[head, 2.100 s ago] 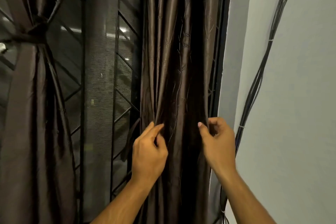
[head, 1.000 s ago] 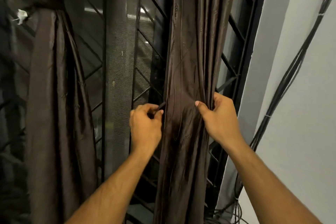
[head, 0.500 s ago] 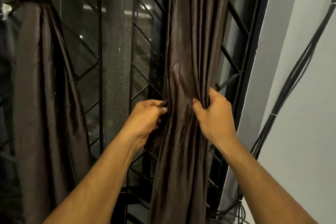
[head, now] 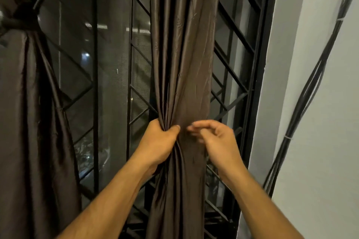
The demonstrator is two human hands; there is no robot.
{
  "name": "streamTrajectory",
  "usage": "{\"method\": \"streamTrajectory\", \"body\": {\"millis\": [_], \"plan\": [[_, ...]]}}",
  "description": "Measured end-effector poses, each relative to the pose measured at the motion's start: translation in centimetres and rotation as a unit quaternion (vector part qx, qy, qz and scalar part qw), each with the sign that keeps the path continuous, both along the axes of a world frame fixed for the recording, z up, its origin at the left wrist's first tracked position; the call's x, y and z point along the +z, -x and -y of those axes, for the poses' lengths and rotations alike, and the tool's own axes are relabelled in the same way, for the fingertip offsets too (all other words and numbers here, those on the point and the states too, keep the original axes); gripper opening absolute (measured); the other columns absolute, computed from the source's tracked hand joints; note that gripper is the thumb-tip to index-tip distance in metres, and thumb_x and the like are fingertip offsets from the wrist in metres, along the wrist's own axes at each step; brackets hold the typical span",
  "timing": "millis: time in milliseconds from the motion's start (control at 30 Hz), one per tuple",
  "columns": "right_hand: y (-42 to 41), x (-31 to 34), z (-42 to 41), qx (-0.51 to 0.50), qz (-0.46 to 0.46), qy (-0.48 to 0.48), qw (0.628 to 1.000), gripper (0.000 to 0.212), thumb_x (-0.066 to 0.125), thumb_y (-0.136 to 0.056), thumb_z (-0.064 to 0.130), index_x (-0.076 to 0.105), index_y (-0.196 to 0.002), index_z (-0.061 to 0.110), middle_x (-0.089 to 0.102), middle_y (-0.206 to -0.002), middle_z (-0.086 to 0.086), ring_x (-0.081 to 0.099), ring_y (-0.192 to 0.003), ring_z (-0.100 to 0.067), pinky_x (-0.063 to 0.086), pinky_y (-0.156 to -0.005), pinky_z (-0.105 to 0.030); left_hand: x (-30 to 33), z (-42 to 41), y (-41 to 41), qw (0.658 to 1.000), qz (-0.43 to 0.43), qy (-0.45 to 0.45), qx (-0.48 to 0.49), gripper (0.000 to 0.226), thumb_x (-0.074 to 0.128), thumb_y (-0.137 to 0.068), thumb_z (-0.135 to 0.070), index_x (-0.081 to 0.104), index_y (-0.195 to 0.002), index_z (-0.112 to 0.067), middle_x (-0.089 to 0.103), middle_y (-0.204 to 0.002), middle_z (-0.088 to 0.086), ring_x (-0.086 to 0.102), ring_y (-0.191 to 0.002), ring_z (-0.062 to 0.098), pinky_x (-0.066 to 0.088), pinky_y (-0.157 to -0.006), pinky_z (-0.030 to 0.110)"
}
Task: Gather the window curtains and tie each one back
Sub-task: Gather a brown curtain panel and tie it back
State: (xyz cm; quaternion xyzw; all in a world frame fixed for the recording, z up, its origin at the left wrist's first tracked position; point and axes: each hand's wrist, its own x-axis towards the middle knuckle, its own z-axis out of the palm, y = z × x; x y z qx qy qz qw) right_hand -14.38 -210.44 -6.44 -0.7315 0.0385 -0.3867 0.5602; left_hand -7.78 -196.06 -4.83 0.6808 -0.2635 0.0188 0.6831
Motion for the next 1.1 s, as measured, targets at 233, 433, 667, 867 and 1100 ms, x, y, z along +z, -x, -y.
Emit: {"method": "streamTrajectory", "body": {"millis": [233, 433, 667, 867, 1100], "plan": [[-3.1, 1.3, 2.1, 0.051, -0.024, -0.044, 0.997, 0.019, 0.059, -0.104, 0.011, 0.075, -0.113, 0.010, 0.080, -0.098, -0.002, 0.076, -0.092, -0.016, 0.059, -0.077, -0.021, 0.5, 0.0, -0.3, 0.999, -0.019, -0.029, -0.013, 0.033, 0.062, -0.093, -0.010, 0.071, -0.122, -0.023, 0.077, -0.108, -0.008, 0.069, -0.106, 0.012, 0.053, -0.104, 0.039], [-6.5, 1.8, 1.1, 0.032, -0.033, 0.097, 0.994, 0.019, 0.081, -0.081, 0.015, 0.071, -0.094, 0.022, 0.073, -0.100, -0.013, 0.073, -0.091, -0.020, 0.062, -0.083, -0.042, 0.5, 0.1, -0.9, 1.000, -0.014, 0.006, -0.017, 0.035, 0.060, -0.087, 0.008, 0.074, -0.102, -0.021, 0.079, -0.094, -0.007, 0.073, -0.097, 0.012, 0.057, -0.091, 0.030], [-5.6, 6.5, 3.3, 0.211, -0.184, 0.247, 0.928, 0.029, 0.077, -0.088, 0.008, 0.072, -0.115, 0.017, 0.079, -0.105, 0.002, 0.074, -0.100, -0.009, 0.058, -0.091, -0.028, 2.2, -2.2, -1.6, 0.992, -0.013, -0.114, -0.053, 0.029, 0.059, -0.090, 0.002, 0.071, -0.105, -0.020, 0.075, -0.081, -0.010, 0.069, -0.081, 0.007, 0.051, -0.066, 0.020], [-4.3, 6.2, 3.0, 0.009, -0.160, 0.385, 0.909, 0.011, 0.073, -0.091, 0.042, 0.064, -0.088, 0.037, 0.072, -0.090, 0.011, 0.070, -0.086, -0.012, 0.059, -0.079, -0.038, 2.5, -2.0, -2.7, 0.962, 0.138, -0.236, -0.001, 0.036, 0.062, -0.094, -0.020, 0.067, -0.128, -0.030, 0.070, -0.115, -0.013, 0.063, -0.114, 0.008, 0.049, -0.104, 0.031], [-2.3, 2.7, -1.0, -0.012, -0.026, 0.001, 1.000, 0.028, 0.079, -0.081, 0.022, 0.051, -0.083, 0.016, 0.061, -0.068, 0.003, 0.060, -0.063, -0.014, 0.052, -0.060, -0.040, 1.7, -0.1, -1.6, 0.953, 0.108, -0.221, 0.179, 0.043, 0.074, -0.081, -0.047, 0.074, -0.115, -0.021, 0.072, -0.105, 0.001, 0.068, -0.099, 0.022, 0.056, -0.084, 0.030]]}}
